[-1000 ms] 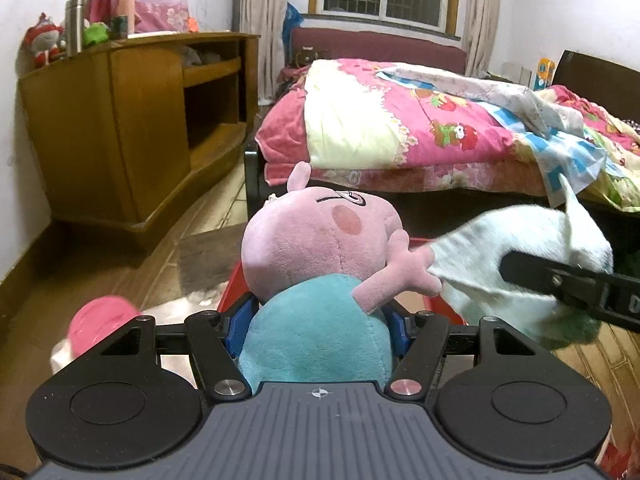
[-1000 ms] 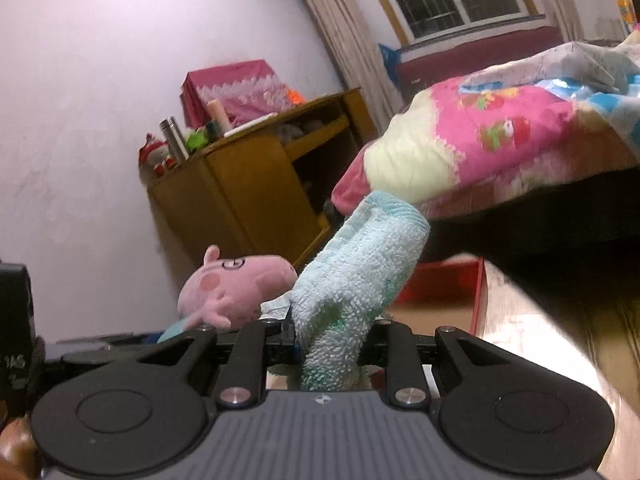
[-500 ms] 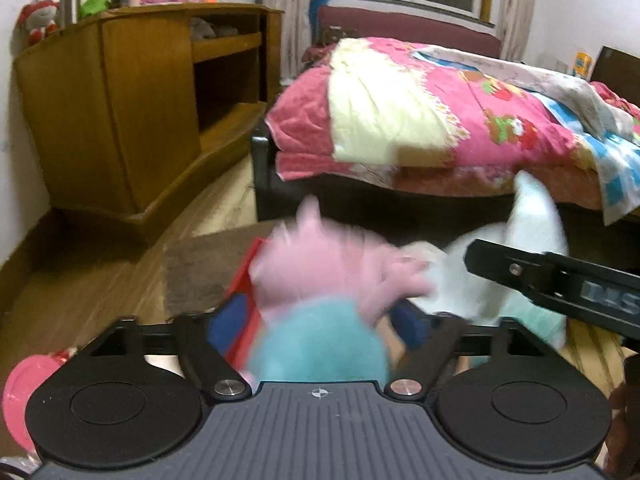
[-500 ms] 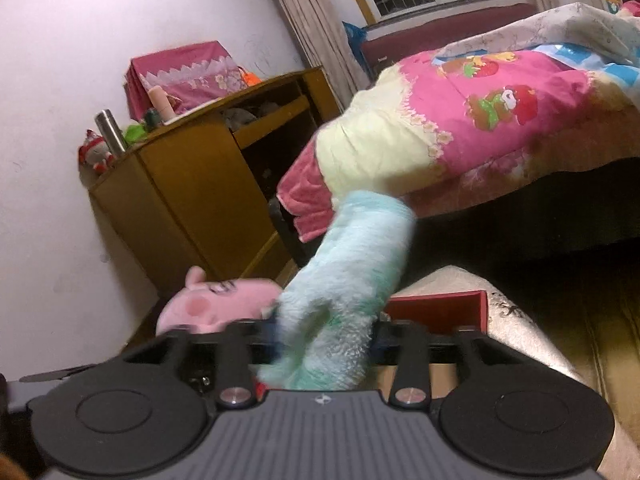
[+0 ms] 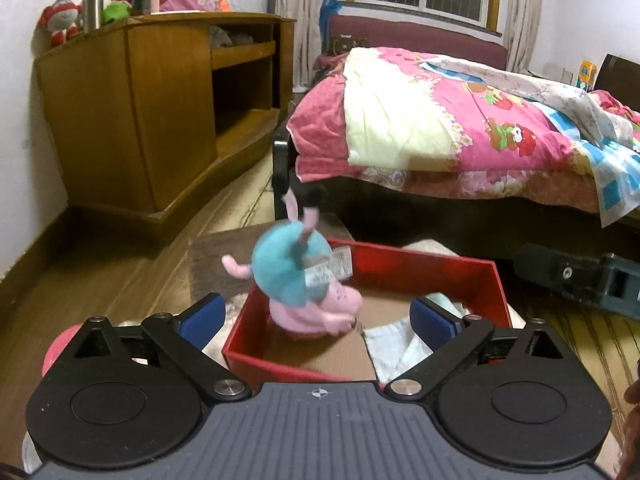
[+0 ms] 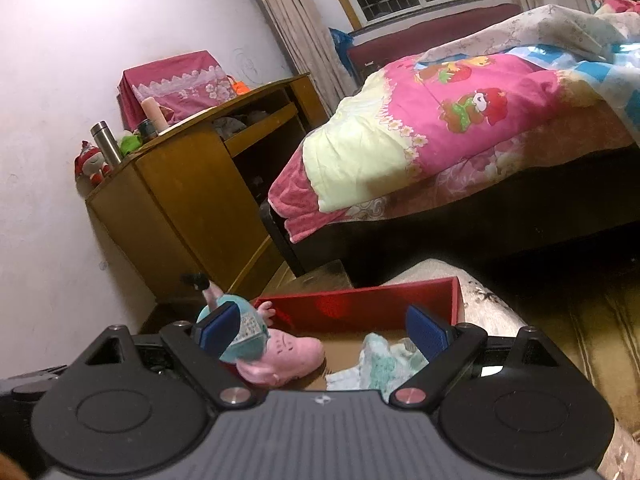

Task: Organize soft objects
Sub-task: 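Drop the plush into the red box with the left tool while the right tool drops the towel, then grasp the blue face mask with the left tool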

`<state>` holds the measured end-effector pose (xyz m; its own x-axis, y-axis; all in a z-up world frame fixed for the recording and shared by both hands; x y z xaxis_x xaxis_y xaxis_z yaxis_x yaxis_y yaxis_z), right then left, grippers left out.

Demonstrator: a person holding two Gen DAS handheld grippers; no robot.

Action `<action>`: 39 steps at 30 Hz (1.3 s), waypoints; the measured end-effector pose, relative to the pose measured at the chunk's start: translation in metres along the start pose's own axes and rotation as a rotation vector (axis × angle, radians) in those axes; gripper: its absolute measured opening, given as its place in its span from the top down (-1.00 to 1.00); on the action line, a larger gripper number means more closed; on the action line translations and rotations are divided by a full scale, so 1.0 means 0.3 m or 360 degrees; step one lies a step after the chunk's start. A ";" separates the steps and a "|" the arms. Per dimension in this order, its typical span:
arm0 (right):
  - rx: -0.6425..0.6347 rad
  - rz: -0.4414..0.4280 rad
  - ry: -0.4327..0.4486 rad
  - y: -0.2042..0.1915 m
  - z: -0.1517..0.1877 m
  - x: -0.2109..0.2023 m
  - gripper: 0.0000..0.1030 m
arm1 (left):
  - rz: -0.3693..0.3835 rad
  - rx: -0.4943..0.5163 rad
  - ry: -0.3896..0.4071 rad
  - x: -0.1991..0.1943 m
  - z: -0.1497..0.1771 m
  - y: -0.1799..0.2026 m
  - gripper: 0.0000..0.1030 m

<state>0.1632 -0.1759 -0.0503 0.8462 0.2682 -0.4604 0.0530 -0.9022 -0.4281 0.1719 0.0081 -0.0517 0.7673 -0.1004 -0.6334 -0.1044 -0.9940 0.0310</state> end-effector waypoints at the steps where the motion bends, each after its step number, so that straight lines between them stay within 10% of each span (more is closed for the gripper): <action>1: -0.0004 0.0004 0.0005 0.000 0.003 -0.010 -0.24 | 0.0004 0.0001 -0.0008 -0.004 0.006 0.001 -0.84; 39: 0.0031 0.0147 -0.0171 0.090 0.240 -0.154 -0.24 | 0.0157 0.0159 -0.0267 -0.091 0.301 0.117 -0.84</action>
<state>0.0875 -0.1884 -0.0965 0.7855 0.2199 -0.5785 -0.0336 -0.9182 -0.3947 0.0903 -0.0202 -0.1032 0.6350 -0.1800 -0.7512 -0.2424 -0.9698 0.0274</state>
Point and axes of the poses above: each gripper's, at about its wrist camera, not at the fingertips, and x roughly the way its jaws point, y to its right, z to its underside, the point moved 10 cm from there along x, roughly the way its jaws point
